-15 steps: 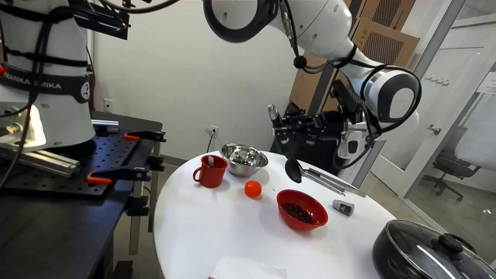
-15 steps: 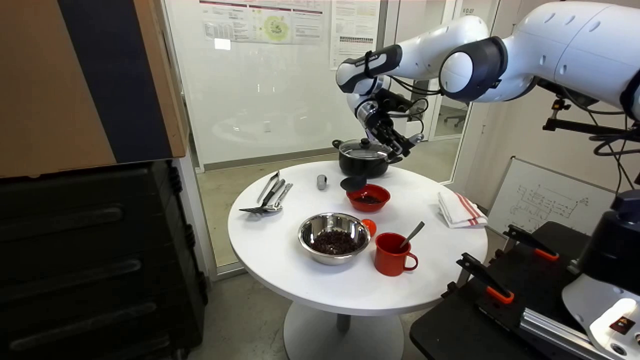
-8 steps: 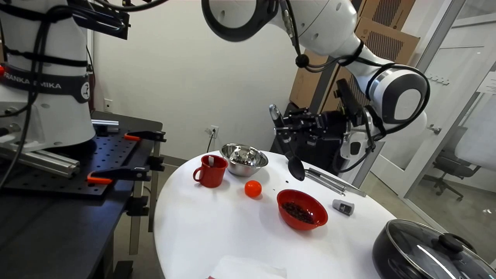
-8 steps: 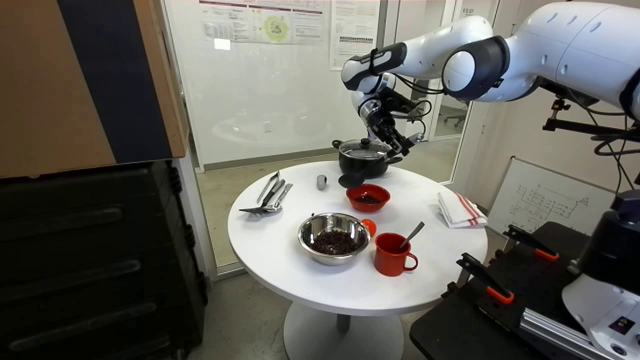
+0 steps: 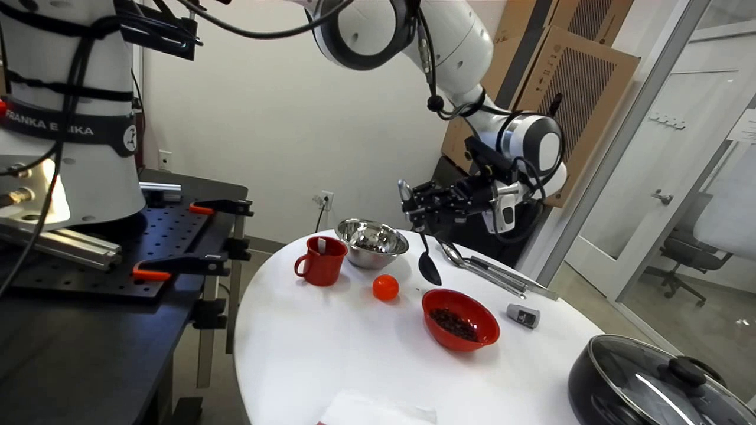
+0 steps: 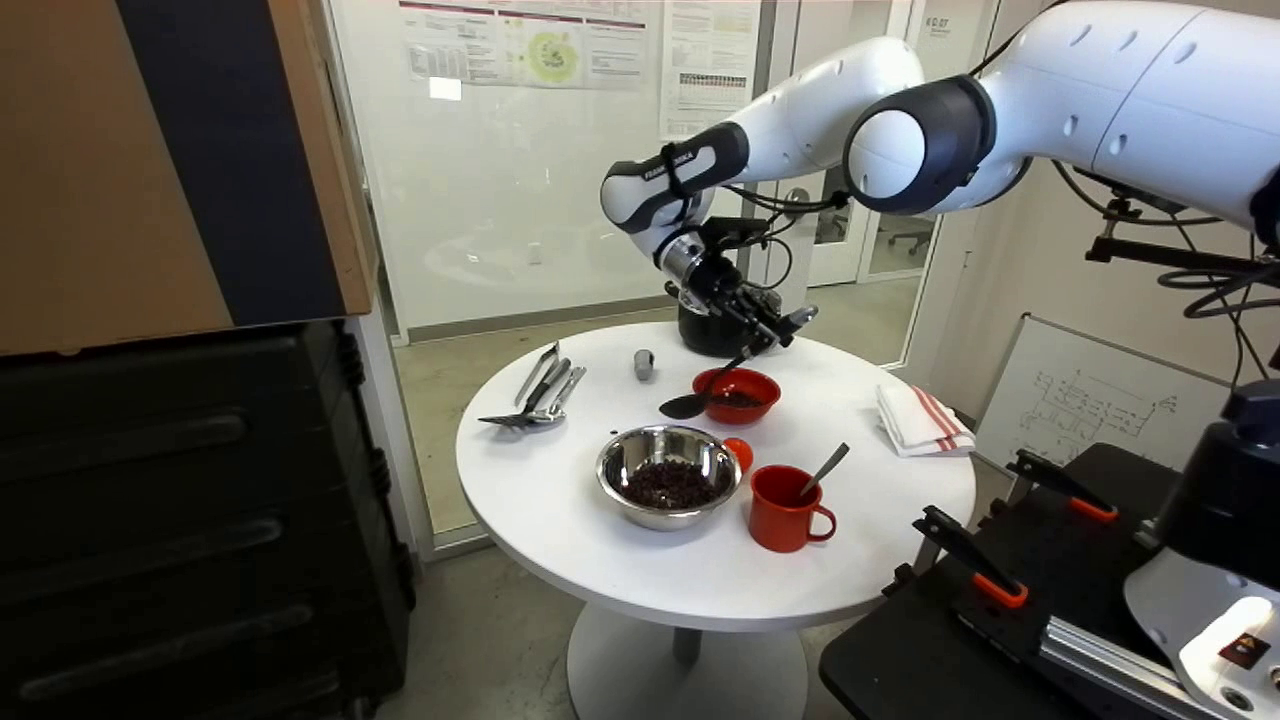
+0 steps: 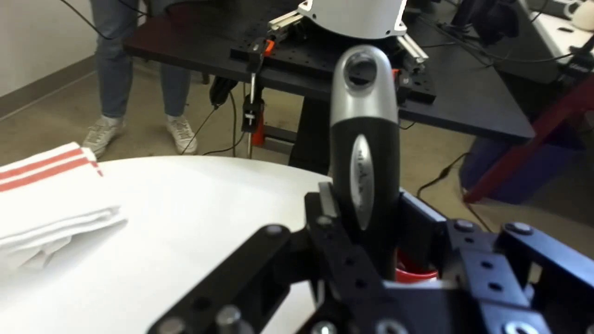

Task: Pick the spoon and stir the contents in the silver bowl

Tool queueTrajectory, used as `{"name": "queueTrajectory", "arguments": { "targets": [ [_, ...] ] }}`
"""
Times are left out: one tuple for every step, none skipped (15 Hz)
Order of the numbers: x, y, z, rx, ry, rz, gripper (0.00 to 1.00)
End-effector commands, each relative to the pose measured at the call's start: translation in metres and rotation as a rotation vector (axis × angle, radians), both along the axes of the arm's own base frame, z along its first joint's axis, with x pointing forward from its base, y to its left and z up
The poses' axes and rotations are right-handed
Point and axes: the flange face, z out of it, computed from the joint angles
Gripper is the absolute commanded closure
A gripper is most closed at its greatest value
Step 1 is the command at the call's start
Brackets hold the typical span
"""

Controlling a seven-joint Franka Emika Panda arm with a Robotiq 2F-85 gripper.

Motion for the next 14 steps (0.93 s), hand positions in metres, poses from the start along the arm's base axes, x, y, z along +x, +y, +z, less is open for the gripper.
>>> {"name": "queueTrajectory", "arguments": {
  "targets": [
    [-0.003, 0.025, -0.032, -0.144, -0.043, 0.138, 0.92],
    [-0.003, 0.027, -0.040, -0.183, -0.063, 0.176, 0.92],
    [-0.002, 0.027, -0.049, -0.222, -0.085, 0.210, 0.92],
    [-0.003, 0.025, -0.058, -0.262, -0.104, 0.247, 0.92],
    [-0.003, 0.022, -0.067, -0.303, -0.124, 0.282, 0.92],
    [-0.004, 0.016, -0.076, -0.346, -0.140, 0.312, 0.92],
    [-0.006, 0.011, -0.084, -0.388, -0.157, 0.338, 0.92],
    [-0.009, 0.002, -0.093, -0.432, -0.164, 0.359, 0.92],
    [-0.014, -0.005, -0.100, -0.450, -0.159, 0.364, 0.92],
    [-0.020, -0.011, -0.107, -0.470, -0.159, 0.368, 0.92],
    [-0.025, -0.016, -0.113, -0.483, -0.154, 0.368, 0.92],
    [-0.030, -0.019, -0.118, -0.492, -0.152, 0.368, 0.92],
    [-0.035, -0.022, -0.123, -0.502, -0.150, 0.367, 0.92],
    [-0.039, -0.023, -0.125, -0.505, -0.151, 0.364, 0.92]
  ]
}}
